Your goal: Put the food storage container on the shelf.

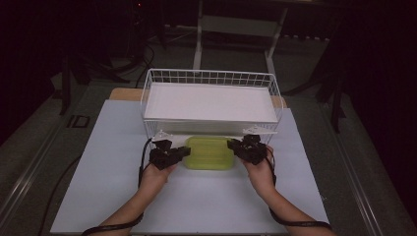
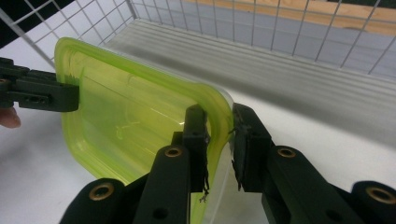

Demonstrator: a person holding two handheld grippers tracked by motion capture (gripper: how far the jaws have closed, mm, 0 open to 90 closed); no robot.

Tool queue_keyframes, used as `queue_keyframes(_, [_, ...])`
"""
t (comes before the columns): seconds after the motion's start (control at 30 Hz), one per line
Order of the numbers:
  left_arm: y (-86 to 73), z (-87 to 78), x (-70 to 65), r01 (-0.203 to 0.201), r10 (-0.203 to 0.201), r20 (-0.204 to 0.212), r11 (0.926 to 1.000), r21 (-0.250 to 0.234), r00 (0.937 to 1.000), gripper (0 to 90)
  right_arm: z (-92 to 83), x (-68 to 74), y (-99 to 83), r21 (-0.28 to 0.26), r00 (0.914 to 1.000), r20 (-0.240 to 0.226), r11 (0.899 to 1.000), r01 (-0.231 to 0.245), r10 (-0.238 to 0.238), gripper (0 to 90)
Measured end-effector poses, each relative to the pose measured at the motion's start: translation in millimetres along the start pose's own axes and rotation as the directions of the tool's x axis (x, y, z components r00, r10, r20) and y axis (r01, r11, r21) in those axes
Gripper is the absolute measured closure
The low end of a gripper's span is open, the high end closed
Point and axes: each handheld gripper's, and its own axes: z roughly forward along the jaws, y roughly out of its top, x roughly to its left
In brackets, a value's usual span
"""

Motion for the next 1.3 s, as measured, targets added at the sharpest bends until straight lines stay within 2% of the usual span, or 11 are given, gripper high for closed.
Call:
queue_keyframes(0.23, [2.3,8.9,4.8,-0.015,0.014,-0.02,0.9998,-0.017,0.9997,80.3,10.7,-4.1,0.7,-0.021,0.9996,0.027,1.0,0.012,-0.012,76.3])
queue_keyframes(0.33, [5.1,10.5,6.6,0.0,0.0,-0.015,0.9998,-0.022,0.9999,80.2,14.1,-7.1,0.3,-0.031,0.9994,0.035,0.999,0.007,-0.006,76.5])
queue_keyframes(0.53, [7.7,13.2,9.2,-0.007,0.006,-0.021,0.9992,-0.04,0.9998,79.0,18.6,-10.1,0.7,-0.063,0.9988,0.048,0.998,0.014,-0.011,75.9])
queue_keyframes(0.73, [4.7,19.0,9.4,-0.036,0.033,-0.042,0.9961,-0.081,0.9986,74.8,27.0,-9.7,-4.8,-0.111,0.9925,0.114,0.992,0.059,-0.046,70.5])
queue_keyframes(0.8, [4.8,21.0,9.2,-0.047,0.041,-0.061,0.9947,-0.092,0.9973,73.0,30.7,-8.6,-6.5,-0.105,0.991,0.123,0.992,0.066,-0.053,64.3])
queue_keyframes(0.9, [5.0,23.7,10.6,-0.061,0.054,-0.073,0.9929,-0.102,0.9958,71.1,34.5,-7.9,-8.7,-0.109,0.9875,0.147,0.991,0.073,-0.057,63.1])
queue_keyframes(0.97, [5.1,24.4,10.2,-0.072,0.063,-0.085,0.9924,-0.1,0.9943,67.5,35.8,-9.0,-8.5,-0.105,0.9883,0.146,0.993,0.059,-0.043,62.4])
queue_keyframes(1.03, [4.8,28.7,10.7,-0.089,0.079,-0.099,0.9913,-0.098,0.9919,61.7,39.6,-9.0,-10.9,-0.089,0.9844,0.168,0.994,0.068,-0.052,61.2])
queue_keyframes(1.13, [4.9,30.7,13.8,-0.053,0.044,-0.083,0.9928,-0.107,0.9956,59.4,42.6,-8.3,-13.1,-0.085,0.983,0.176,0.994,0.07,-0.055,61.0])
queue_keyframes(1.23, [5.5,31.5,13.4,-0.076,0.065,-0.101,0.9912,-0.109,0.9927,51.9,43.0,-9.8,-12.1,-0.08,0.985,0.168,0.995,0.054,-0.04,55.9])
queue_keyframes(1.3, [6.7,29.8,12.4,-0.073,0.06,-0.097,0.9893,-0.127,0.9934,49.2,42.7,-8.9,-11.6,-0.077,0.9831,0.175,0.995,0.069,-0.055,55.5])
